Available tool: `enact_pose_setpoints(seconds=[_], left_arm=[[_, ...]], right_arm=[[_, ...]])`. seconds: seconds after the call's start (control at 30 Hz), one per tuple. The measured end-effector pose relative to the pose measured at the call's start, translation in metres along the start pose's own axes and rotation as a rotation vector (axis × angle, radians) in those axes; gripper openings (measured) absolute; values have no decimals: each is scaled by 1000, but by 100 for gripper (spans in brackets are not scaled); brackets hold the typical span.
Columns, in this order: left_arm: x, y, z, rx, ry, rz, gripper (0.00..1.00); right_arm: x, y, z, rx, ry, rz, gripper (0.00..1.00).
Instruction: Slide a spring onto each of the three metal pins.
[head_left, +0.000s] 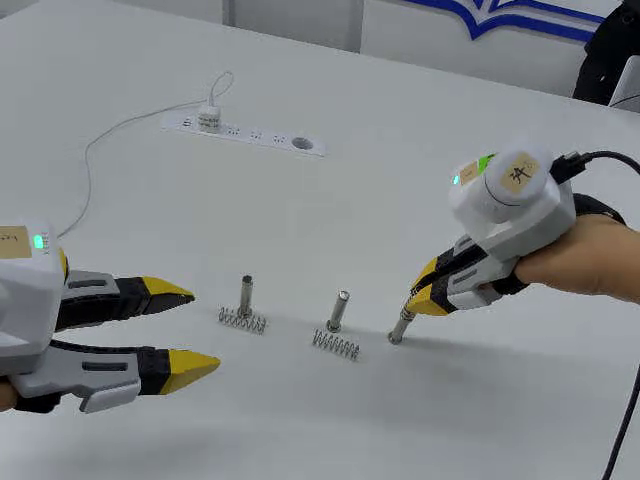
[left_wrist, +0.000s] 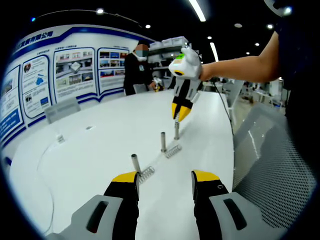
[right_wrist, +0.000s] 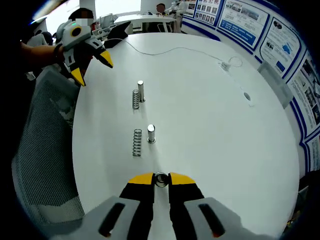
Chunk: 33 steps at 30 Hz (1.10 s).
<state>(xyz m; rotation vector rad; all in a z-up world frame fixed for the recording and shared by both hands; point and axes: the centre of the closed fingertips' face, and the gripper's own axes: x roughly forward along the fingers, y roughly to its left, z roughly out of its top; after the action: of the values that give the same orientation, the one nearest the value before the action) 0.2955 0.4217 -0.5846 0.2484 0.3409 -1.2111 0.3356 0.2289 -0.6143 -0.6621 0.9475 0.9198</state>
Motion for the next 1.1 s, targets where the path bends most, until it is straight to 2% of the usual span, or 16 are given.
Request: enact_pose_setpoints(seconds=[0.43,0.67,0.93,1.1], left_arm=[[1,-2,-3,0,7,-3,43],[2,-3,-3,0,9,-3,43],[1,-3,-3,-1,7,2,43],[1,-3,-3,2,8,1,43]], right_arm=[[26,-1,-11,20,17,4,12],[32,1,-15,20,26,5,12],[31,-2,-12,27,6,1,13],[26,-3,-7,24,-17,-13,18]])
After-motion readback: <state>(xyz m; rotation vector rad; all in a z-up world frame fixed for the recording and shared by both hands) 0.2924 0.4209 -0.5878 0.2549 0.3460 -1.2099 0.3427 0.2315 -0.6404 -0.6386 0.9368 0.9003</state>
